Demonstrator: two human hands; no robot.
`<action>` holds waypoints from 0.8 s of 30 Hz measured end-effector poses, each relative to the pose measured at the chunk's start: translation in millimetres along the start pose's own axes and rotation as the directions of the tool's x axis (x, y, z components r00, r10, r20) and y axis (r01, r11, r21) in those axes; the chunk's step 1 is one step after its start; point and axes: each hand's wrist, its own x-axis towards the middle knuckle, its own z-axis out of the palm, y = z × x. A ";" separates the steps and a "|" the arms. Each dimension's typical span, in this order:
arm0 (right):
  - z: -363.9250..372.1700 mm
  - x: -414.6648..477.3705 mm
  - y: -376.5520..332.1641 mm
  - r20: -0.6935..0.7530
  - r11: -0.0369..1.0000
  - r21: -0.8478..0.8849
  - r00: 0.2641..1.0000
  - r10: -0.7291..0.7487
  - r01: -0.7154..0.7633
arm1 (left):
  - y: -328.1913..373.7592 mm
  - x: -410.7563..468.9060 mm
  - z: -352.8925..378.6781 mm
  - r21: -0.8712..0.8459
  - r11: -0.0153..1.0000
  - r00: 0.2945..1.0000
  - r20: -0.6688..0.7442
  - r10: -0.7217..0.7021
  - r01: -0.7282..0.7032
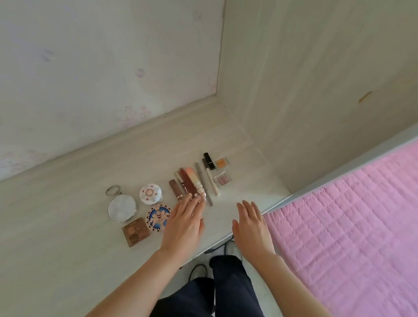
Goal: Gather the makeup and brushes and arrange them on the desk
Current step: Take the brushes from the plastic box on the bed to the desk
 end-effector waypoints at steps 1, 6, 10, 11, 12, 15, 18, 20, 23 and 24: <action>1.3 -8.6 -1.1 -0.015 1.000 0.002 1.000 0.018 -0.018 | 1.4 -4.7 -0.2 0.001 1.000 1.000 0.000 0.027 -0.027; -1.2 -50.9 3.8 -0.154 0.996 0.063 0.985 0.077 -0.068 | 20.6 -16.7 -2.8 -0.020 0.986 0.986 -0.025 0.165 -0.165; -6.8 -90.2 15.7 -0.206 0.972 0.104 0.952 0.228 -0.210 | 49.0 -18.3 -3.9 -0.051 0.956 0.957 -0.018 0.290 -0.290; -7.5 -101.0 19.7 -0.219 0.964 0.110 0.940 0.262 -0.244 | 58.0 -18.5 -2.8 -0.058 0.942 0.944 -0.006 0.330 -0.330; -8.6 -112.2 24.1 -0.225 0.953 0.117 0.927 0.299 -0.278 | 68.3 -18.8 -1.4 -0.067 0.926 0.928 0.004 0.372 -0.371; -9.5 -147.3 41.3 -0.228 0.912 0.142 0.884 0.408 -0.385 | 106.8 -21.5 4.4 -0.105 0.870 0.873 0.034 0.487 -0.482; -7.9 -185.3 62.5 -0.254 0.853 0.169 0.815 0.521 -0.493 | 148.9 -29.2 12.2 -0.143 0.796 0.796 0.070 0.601 -0.588; -7.2 -213.0 76.5 -0.269 0.805 0.198 0.759 0.593 -0.559 | 177.5 -36.7 17.8 -0.150 0.744 0.738 0.100 0.667 -0.652; -2.3 -256.2 96.2 -0.265 0.730 0.241 0.681 0.683 -0.639 | 223.2 -53.0 25.5 -0.165 0.670 0.656 0.138 0.742 -0.724; -0.7 -270.4 102.7 -0.266 0.706 0.255 0.655 0.708 -0.660 | 238.8 -59.4 28.3 -0.174 0.646 0.629 0.144 0.764 -0.744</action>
